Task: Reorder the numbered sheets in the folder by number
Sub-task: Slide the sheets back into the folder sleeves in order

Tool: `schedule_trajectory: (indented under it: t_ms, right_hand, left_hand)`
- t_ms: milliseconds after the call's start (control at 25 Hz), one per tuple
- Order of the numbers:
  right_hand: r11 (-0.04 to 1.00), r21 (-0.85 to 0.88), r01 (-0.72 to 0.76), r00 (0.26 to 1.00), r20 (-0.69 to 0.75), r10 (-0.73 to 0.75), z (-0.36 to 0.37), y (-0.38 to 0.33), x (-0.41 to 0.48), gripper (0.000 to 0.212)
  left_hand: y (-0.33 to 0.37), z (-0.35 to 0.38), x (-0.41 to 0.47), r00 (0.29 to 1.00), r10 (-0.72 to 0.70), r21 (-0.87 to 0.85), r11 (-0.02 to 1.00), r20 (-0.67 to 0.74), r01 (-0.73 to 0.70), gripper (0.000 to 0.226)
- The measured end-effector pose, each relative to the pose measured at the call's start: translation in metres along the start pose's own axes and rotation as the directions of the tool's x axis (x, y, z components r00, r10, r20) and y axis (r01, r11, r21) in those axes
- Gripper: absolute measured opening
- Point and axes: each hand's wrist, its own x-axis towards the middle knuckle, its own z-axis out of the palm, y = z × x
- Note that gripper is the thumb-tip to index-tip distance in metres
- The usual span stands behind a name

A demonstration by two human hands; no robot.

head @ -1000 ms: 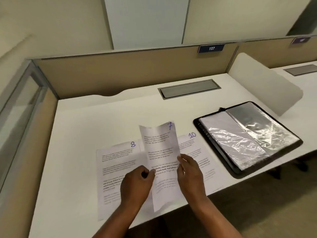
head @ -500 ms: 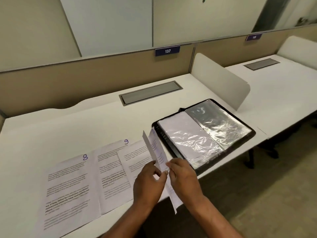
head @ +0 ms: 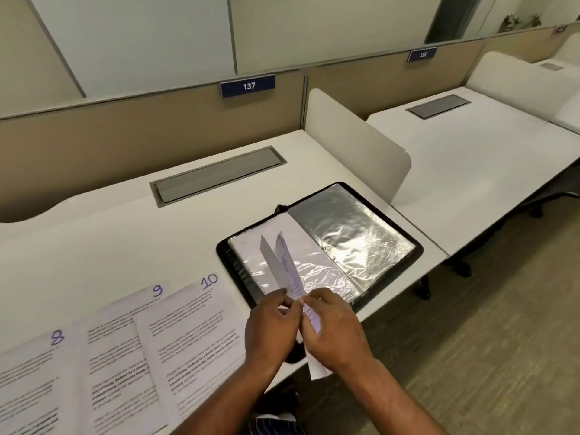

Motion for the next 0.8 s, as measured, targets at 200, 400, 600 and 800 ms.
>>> schedule_trajectory:
  t_ms: [200, 400, 600, 800]
  right_hand:
    - [0.986, -0.165, -0.031, 1.000, -0.001, 0.031, -0.028, 0.055, 0.029, 0.019]
    - [0.975, -0.192, -0.112, 0.993, 0.007, 0.115, -0.050, 0.109, 0.048, 0.014]
    - [0.976, -0.117, -0.186, 0.965, 0.163, 0.204, -0.060, 0.149, 0.056, 0.044]
    - [0.993, -0.098, -0.064, 0.937, 0.337, 0.094, -0.089, 0.209, 0.060, 0.048]
  left_hand:
    - [0.033, 0.052, 0.033, 0.991, -0.090, -0.142, 0.984, 0.104, 0.104, 0.017]
    - [0.064, 0.107, 0.052, 0.987, -0.089, -0.159, 0.981, 0.137, 0.111, 0.019]
    - [0.075, 0.150, 0.060, 0.983, -0.163, -0.194, 0.965, 0.082, 0.176, 0.015]
    - [0.114, 0.208, 0.037, 0.918, -0.396, -0.473, 0.805, 0.023, 0.359, 0.015]
